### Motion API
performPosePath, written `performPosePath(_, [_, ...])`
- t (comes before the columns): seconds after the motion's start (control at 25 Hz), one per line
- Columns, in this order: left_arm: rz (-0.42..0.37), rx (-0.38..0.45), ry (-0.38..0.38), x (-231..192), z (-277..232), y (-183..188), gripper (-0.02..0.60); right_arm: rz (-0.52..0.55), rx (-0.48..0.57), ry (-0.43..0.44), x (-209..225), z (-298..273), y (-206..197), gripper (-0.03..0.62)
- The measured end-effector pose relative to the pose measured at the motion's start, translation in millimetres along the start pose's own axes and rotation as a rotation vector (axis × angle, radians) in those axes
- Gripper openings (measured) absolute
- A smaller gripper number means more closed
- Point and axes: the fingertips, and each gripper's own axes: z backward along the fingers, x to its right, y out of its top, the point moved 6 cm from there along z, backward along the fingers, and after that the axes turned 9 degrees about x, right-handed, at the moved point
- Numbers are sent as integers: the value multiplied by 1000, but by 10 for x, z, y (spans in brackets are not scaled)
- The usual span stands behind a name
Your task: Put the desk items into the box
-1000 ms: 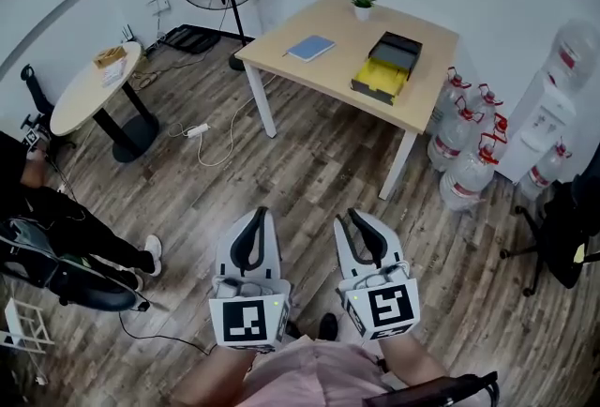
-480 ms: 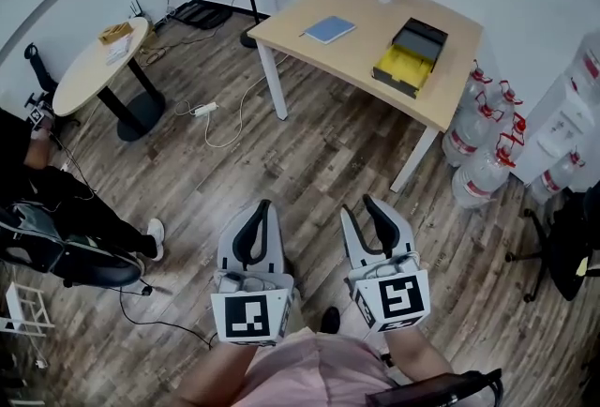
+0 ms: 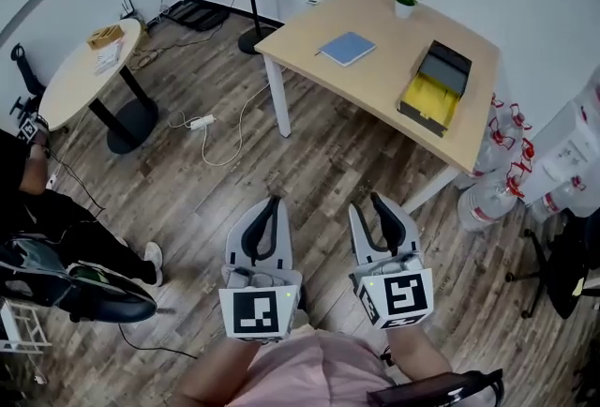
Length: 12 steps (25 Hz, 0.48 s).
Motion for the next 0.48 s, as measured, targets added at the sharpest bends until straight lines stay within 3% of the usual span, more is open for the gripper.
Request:
performPosePath(0.28, [0,43,-58,-496,-659,47,12,32,40,-83,94,-736,177,123])
performPosePath(0.48, [15,31,-85,-659,-956,-73,12,44,33,-117,183,-1028,133,112])
